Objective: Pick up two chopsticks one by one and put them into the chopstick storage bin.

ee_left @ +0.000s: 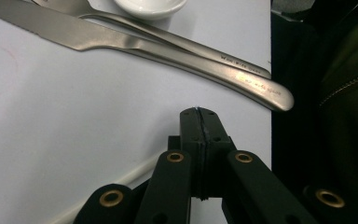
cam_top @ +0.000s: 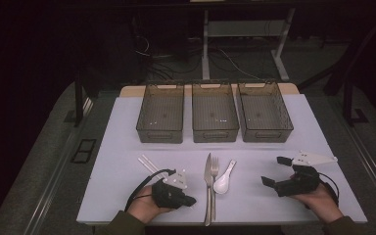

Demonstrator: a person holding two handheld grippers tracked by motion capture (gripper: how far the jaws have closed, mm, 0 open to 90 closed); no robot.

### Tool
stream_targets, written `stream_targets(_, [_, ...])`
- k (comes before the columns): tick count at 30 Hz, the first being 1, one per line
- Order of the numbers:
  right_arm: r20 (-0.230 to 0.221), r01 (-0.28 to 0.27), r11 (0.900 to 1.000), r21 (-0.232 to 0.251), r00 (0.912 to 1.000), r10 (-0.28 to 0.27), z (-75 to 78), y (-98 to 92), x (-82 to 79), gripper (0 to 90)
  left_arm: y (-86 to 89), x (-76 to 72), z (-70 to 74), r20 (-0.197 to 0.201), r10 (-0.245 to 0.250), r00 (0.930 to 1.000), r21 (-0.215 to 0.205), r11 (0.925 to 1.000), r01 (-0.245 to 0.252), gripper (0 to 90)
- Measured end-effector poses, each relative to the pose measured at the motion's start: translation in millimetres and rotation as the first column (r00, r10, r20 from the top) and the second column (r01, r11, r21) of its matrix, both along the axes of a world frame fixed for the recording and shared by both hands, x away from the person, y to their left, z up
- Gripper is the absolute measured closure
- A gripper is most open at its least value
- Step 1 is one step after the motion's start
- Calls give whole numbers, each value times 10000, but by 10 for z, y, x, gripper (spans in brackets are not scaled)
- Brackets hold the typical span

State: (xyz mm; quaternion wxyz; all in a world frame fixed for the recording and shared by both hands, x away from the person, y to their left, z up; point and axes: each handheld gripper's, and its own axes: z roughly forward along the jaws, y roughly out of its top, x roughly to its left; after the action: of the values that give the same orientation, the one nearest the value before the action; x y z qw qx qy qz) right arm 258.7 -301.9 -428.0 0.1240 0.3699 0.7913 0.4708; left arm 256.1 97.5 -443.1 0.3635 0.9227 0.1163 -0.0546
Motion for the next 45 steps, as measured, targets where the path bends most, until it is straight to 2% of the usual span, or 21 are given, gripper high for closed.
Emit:
stream_targets(2, [-9, 6, 10000, -1, 10000, -6, 1, 2, -2, 18, -10, 6, -7, 62, 2, 10000, 113, 9999, -2, 890])
stream_targets(9, [-13, 9, 10000, -21, 10000, -9, -1, 1, 1, 18, -31, 48, -10, 192, 75, 9998, 70, 9999, -76, 891])
stream_targets(19, [33, -20, 10000, -66, 10000, 20, -8, 4, 7, 18, -46, 152, -20, 433, 542, 9976, -34, 9985, -541, 891])
stream_targets(24, [28, -19, 10000, -64, 10000, 19, -9, 5, 8, 18, -79, 194, -27, 556, 545, 9970, -53, 9985, -543, 890])
stream_targets(32, [13, 4, 10000, -51, 10000, -4, -7, 2, 4, 18, -77, 214, -27, 466, 543, 9974, -108, 9985, -538, 890])
stream_targets(37, [14, -10, 10000, -64, 10000, 10, -9, -2, 5, 18, -12, 251, 48, 476, 695, 9964, -341, 9971, -679, 889])
stream_targets(41, [-1, -4, 10000, -52, 10000, 4, -11, -2, 6, 18, 117, 377, 160, 765, 1285, 9888, -419, 9912, -1255, 890])
stream_targets(43, [-6, 3, 10000, -56, 10000, -3, -13, -3, 8, 18, 212, 487, 206, 978, 1762, 9795, -328, 9842, -1738, 890])
stream_targets(45, [-13, 0, 10000, -44, 10000, 0, -14, -4, 6, 18, 320, 610, 234, 1161, 2266, 9670, -221, 9740, -2256, 890])
